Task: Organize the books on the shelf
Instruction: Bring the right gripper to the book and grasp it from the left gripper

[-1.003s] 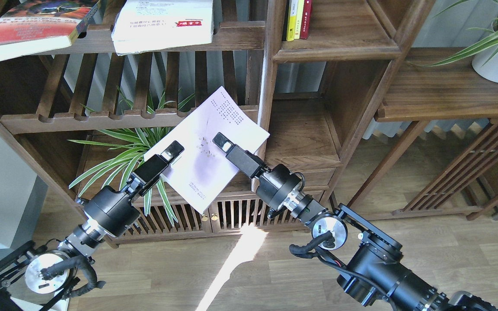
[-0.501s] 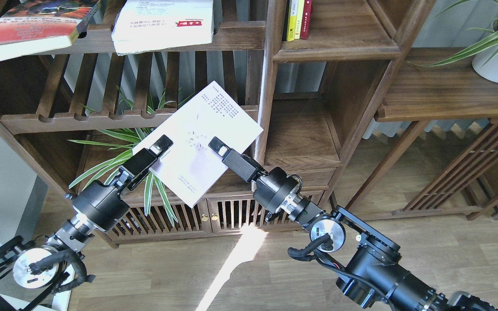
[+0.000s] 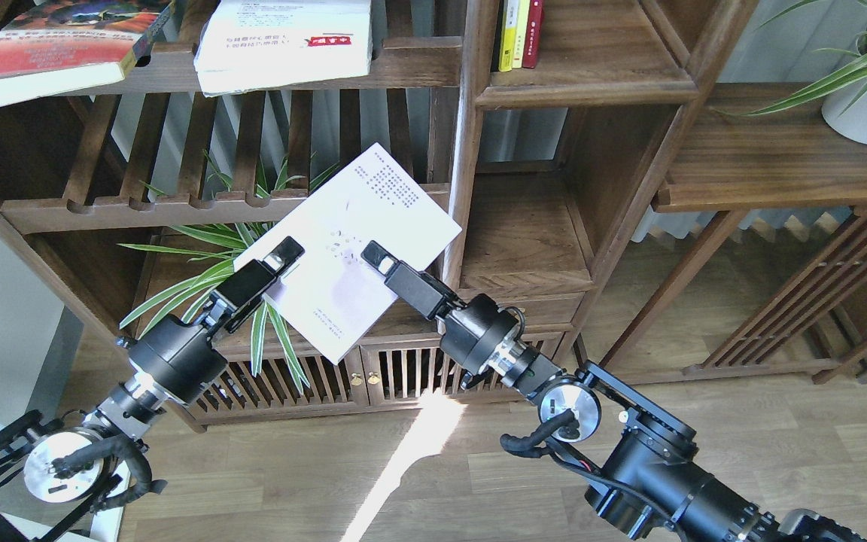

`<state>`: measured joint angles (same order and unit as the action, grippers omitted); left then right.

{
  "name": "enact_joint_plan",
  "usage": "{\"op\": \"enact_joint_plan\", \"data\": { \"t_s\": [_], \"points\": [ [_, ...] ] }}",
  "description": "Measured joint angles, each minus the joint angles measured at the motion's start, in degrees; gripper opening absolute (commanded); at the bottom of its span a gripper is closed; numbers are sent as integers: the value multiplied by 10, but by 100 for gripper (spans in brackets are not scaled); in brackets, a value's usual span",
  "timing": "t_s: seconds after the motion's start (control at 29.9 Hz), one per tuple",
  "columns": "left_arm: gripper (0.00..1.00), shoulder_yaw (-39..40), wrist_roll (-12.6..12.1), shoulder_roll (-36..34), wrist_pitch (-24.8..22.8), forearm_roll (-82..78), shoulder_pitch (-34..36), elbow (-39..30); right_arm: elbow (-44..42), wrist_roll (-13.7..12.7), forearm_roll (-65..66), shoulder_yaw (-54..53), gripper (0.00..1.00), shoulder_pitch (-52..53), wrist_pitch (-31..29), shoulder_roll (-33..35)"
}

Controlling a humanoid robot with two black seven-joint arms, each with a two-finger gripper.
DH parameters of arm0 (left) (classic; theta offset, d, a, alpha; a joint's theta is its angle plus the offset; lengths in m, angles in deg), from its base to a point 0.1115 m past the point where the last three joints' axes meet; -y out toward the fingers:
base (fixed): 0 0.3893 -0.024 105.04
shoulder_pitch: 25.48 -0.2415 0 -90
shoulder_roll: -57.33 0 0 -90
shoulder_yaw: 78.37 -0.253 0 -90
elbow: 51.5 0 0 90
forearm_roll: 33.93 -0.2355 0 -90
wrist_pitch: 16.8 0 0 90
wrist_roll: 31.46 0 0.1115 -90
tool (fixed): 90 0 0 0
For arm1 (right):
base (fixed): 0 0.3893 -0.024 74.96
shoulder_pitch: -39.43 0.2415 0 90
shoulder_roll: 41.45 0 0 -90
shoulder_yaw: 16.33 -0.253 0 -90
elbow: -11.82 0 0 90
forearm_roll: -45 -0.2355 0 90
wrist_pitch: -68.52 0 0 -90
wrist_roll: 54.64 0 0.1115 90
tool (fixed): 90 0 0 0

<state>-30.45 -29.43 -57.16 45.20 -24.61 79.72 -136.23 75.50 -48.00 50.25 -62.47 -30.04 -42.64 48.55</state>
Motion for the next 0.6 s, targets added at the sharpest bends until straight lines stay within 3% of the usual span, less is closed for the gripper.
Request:
{"op": "enact_joint_plan", "data": {
  "t_s": [0.6],
  "points": [
    [2, -6, -2, 6, 0, 0, 1, -2, 0, -1, -15, 8, 76, -2, -16, 0]
  ]
}}
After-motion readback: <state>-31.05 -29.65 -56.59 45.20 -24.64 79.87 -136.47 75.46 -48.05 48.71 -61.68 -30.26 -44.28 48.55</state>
